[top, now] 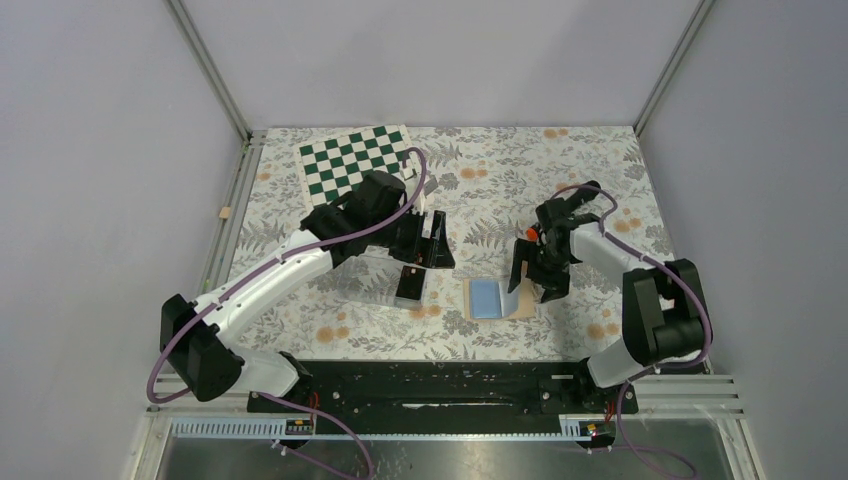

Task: Put the credit cards into the card holder
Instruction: Open the card holder at the center of the board.

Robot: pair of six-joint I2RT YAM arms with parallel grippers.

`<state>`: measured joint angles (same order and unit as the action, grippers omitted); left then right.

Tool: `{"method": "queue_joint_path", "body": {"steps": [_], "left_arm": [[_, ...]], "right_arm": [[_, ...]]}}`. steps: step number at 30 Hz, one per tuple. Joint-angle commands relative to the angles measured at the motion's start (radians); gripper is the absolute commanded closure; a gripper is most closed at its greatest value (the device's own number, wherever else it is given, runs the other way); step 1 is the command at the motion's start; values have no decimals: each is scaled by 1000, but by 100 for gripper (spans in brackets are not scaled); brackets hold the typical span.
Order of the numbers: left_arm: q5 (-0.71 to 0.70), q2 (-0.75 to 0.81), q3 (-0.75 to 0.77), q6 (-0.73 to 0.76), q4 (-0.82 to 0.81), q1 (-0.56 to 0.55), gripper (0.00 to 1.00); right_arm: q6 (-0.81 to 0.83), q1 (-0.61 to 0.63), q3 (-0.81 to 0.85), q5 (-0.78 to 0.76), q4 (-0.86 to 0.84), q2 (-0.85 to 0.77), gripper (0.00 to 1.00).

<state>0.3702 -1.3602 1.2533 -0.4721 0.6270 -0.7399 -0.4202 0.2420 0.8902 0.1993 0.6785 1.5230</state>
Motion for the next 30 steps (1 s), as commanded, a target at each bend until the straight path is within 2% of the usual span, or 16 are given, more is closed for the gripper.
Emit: {"method": "queue_joint_path", "body": {"steps": [1,8,17,23,26,30], "left_arm": [[27,33,-4,1,-48,5,22],[13,31,1,-12,-49,7,21],[2,37,2,-68,-49,51,19],[4,70,-65,-120,-60,116,16],[20,94,-121,-148,-79,156,16],[59,110,-196,-171,-83,221,16]], "right_arm": [[81,-4,46,-37,55,78,12],[103,2,84,-117,96,149,11],[114,12,107,-266,124,149,10],[100,16,150,-253,139,53,6],[88,16,212,-232,162,8,1],[83,19,312,-203,208,-12,1]]}}
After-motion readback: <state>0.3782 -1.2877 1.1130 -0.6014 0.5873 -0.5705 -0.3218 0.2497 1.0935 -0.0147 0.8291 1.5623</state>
